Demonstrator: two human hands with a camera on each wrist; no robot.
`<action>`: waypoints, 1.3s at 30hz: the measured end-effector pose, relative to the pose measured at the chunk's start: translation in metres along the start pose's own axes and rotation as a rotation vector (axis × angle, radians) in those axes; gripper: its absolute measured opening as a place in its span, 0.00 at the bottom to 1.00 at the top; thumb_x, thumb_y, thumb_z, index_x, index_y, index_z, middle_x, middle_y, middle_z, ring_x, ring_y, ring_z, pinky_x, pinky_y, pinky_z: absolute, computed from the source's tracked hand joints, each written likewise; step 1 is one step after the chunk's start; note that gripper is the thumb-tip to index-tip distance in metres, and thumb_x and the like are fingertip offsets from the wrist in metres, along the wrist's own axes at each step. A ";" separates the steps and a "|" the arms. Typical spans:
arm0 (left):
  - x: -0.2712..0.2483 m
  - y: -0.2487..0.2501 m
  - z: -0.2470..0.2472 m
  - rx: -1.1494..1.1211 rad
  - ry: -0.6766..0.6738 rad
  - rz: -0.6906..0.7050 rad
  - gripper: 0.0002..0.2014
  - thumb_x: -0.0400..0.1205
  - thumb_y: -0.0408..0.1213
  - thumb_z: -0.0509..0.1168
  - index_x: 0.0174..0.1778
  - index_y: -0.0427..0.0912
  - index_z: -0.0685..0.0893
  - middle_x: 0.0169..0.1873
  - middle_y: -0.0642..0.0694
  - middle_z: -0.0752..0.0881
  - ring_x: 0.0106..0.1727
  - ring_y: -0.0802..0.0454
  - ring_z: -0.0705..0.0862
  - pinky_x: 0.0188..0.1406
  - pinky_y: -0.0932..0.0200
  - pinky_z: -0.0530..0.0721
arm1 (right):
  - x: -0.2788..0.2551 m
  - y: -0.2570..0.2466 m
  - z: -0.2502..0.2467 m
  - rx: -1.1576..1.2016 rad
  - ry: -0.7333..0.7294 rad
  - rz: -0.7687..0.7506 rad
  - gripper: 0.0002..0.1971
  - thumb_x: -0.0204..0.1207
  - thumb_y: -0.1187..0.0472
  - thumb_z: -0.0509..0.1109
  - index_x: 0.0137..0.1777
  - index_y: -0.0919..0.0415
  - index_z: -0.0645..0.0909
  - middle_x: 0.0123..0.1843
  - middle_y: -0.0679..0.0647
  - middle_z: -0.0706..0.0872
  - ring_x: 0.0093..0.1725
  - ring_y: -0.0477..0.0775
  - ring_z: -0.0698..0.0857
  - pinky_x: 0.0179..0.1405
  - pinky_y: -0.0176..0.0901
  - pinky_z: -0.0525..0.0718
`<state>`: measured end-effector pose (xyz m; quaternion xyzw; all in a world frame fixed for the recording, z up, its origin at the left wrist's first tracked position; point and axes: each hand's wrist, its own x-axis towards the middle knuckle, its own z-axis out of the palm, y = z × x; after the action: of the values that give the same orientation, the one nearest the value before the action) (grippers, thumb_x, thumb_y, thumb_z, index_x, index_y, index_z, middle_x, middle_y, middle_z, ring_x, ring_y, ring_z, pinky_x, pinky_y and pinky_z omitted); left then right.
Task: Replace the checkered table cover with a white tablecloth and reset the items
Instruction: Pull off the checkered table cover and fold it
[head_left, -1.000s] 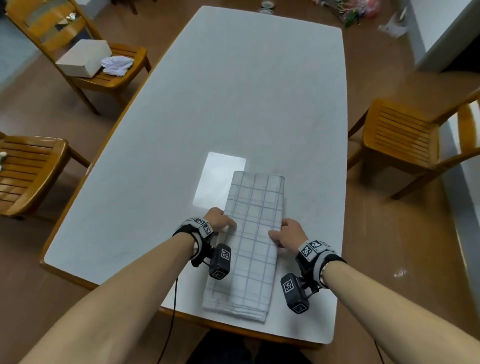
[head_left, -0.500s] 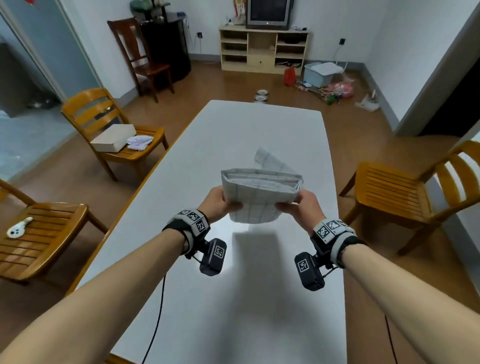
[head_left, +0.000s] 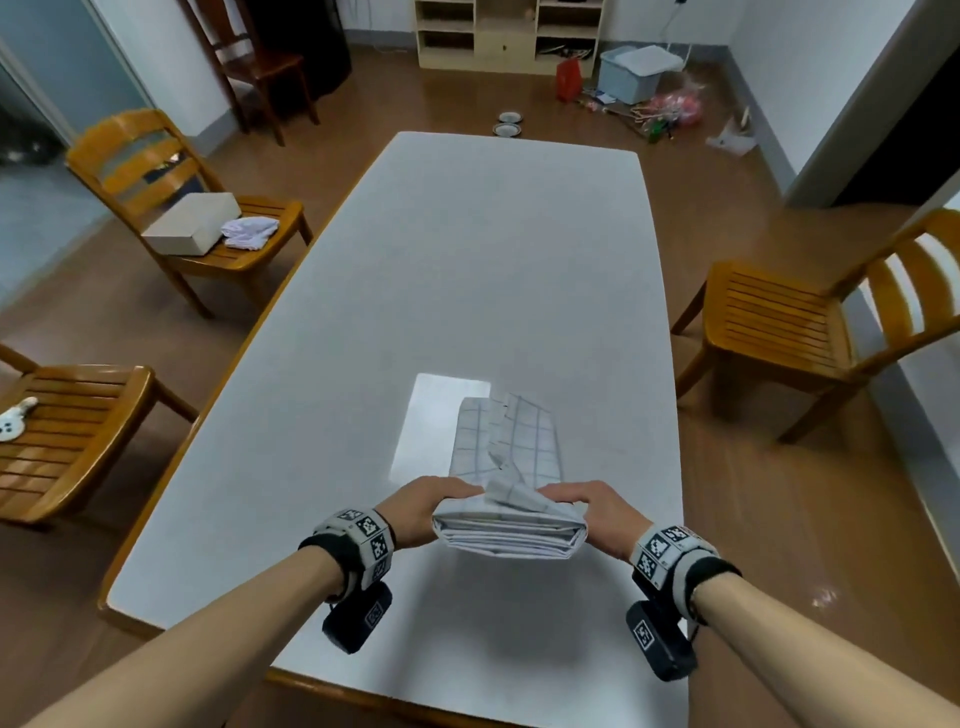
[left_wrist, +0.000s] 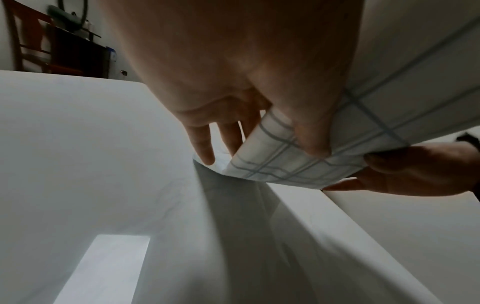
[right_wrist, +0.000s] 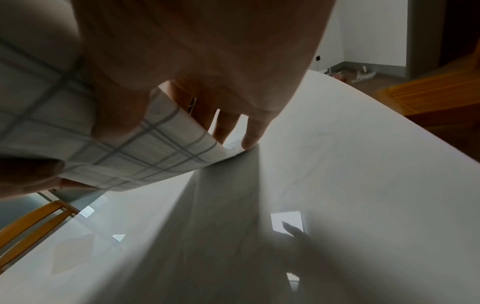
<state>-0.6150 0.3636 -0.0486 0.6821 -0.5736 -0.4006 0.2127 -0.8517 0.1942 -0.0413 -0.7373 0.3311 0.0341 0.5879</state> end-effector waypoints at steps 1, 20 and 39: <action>0.001 -0.002 0.004 0.011 -0.021 -0.020 0.24 0.73 0.58 0.63 0.58 0.47 0.88 0.56 0.50 0.90 0.54 0.58 0.85 0.59 0.59 0.81 | -0.001 0.004 0.003 -0.015 -0.018 0.009 0.08 0.77 0.66 0.74 0.47 0.53 0.93 0.45 0.36 0.91 0.46 0.27 0.85 0.52 0.30 0.82; 0.012 0.022 0.015 0.080 -0.023 0.178 0.46 0.72 0.50 0.71 0.84 0.41 0.59 0.82 0.48 0.63 0.85 0.53 0.53 0.84 0.55 0.57 | 0.005 0.031 0.016 0.203 0.108 0.075 0.11 0.80 0.65 0.71 0.50 0.77 0.86 0.45 0.59 0.89 0.45 0.50 0.84 0.49 0.46 0.82; 0.079 0.099 -0.041 -0.990 0.237 -0.178 0.16 0.79 0.32 0.73 0.61 0.29 0.86 0.56 0.36 0.90 0.61 0.39 0.88 0.65 0.47 0.84 | -0.007 -0.058 -0.061 0.629 0.222 0.011 0.21 0.79 0.56 0.74 0.66 0.68 0.81 0.63 0.63 0.89 0.64 0.63 0.88 0.64 0.57 0.85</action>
<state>-0.6416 0.2569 0.0260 0.5867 -0.2267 -0.5605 0.5388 -0.8470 0.1482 0.0294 -0.5170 0.3913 -0.1471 0.7470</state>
